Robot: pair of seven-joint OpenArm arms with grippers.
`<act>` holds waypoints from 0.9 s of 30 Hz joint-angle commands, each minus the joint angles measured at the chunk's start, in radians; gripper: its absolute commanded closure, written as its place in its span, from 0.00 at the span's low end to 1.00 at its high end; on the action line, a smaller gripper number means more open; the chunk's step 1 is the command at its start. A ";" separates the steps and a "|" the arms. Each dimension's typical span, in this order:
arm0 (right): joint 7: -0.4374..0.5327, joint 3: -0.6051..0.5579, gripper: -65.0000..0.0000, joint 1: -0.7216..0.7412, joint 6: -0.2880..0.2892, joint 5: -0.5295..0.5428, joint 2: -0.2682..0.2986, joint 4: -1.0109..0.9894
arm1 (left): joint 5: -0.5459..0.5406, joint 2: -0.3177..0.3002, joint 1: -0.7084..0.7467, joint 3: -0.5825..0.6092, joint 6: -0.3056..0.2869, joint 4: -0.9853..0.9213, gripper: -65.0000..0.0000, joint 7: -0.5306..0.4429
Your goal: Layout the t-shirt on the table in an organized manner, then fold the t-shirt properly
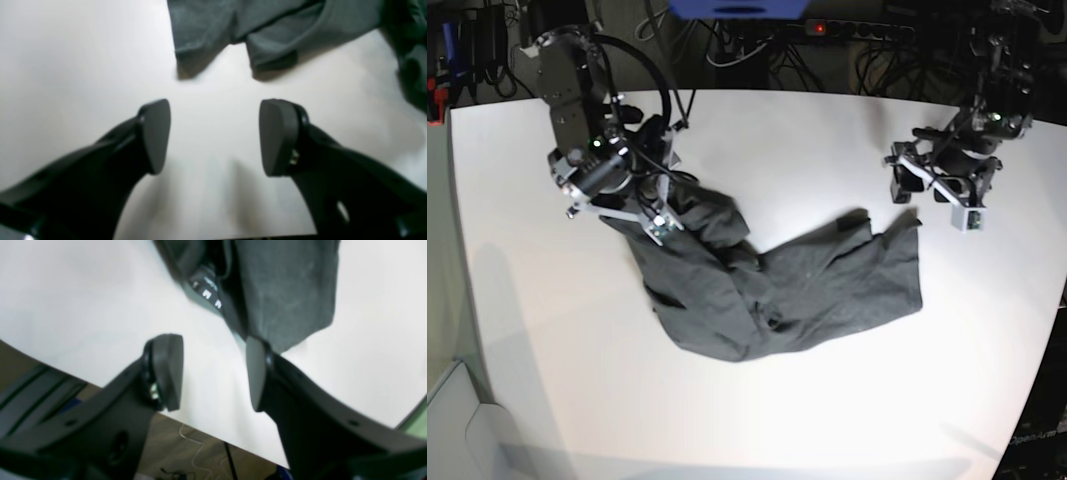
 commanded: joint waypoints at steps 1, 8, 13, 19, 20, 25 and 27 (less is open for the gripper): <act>0.700 0.044 0.52 0.110 -0.173 -0.059 -0.004 0.083 | 0.001 -0.012 -0.005 -0.007 -0.001 0.016 0.38 -0.021; 0.792 0.040 0.52 -0.022 -0.173 -0.059 -0.005 0.081 | 0.001 -0.012 -0.007 -0.007 -0.001 0.012 0.38 -0.021; 0.852 0.038 0.52 -0.133 -0.173 -0.059 -0.005 0.081 | 0.001 -0.012 -0.025 0.001 -0.001 0.016 0.38 -0.018; 0.946 0.038 0.52 -0.277 -0.173 -0.059 -0.001 0.081 | 0.001 -0.012 -0.034 0.002 -0.001 0.012 0.38 -0.016; 0.964 0.038 0.52 -0.301 -0.173 -0.059 -0.001 0.081 | 0.001 -0.012 -0.034 0.002 -0.001 0.012 0.38 -0.018; 1.039 0.035 0.52 -0.412 -0.171 -0.059 -0.001 0.078 | 0.001 -0.012 -0.034 0.002 -0.001 0.012 0.38 -0.018; 1.061 0.005 0.52 -0.442 -0.171 -0.060 0.006 0.078 | 0.001 -0.012 -0.034 0.002 -0.001 0.012 0.38 -0.018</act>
